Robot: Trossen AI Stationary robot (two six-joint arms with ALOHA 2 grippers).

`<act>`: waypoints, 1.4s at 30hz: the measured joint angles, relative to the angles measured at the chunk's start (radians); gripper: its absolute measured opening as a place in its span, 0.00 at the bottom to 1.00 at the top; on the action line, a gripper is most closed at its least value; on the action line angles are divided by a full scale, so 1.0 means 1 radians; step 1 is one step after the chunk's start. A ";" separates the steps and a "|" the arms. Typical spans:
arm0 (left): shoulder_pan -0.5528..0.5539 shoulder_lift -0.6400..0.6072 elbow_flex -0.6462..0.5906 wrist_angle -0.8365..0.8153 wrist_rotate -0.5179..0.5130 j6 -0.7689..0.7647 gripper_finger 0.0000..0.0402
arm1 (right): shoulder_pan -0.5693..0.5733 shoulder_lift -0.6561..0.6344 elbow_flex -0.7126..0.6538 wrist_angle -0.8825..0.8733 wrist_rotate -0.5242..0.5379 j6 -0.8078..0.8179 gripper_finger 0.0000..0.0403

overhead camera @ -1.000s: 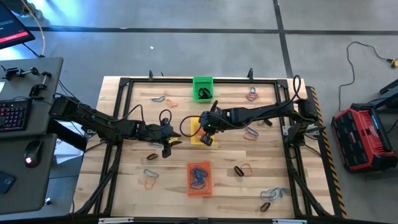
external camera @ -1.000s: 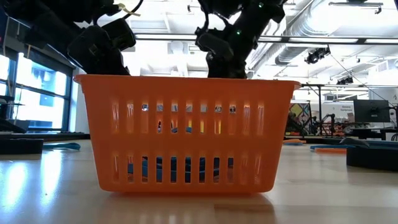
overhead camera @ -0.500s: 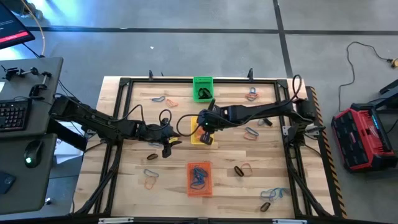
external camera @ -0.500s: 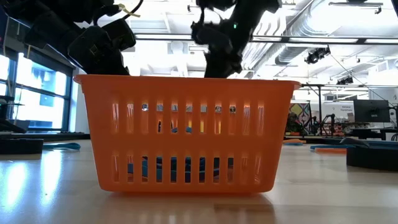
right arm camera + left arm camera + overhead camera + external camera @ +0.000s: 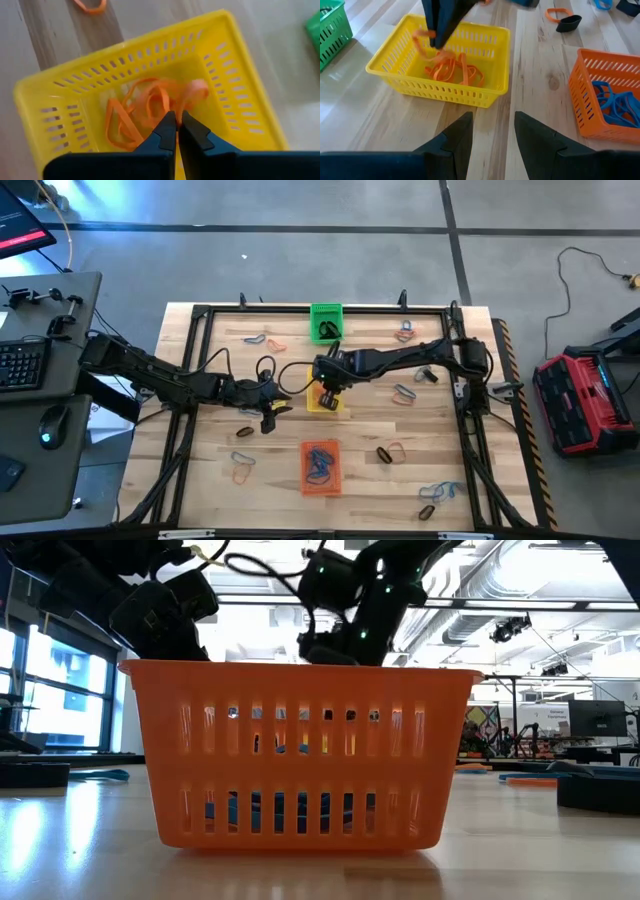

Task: Sort rubber bands into baskets
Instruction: Put the orange rubber band into the yellow bin, then put the blue rubber band into the orange bin

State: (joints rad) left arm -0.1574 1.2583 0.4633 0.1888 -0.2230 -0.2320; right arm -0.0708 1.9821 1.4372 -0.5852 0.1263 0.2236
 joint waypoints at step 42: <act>0.000 0.000 0.000 -0.003 0.000 0.000 0.35 | 0.063 0.027 0.085 -0.091 0.116 -0.099 0.03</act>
State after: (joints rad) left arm -0.1577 1.2583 0.4633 0.1863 -0.2231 -0.2317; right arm -0.0076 2.0087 1.5227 -0.6767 0.2423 0.1245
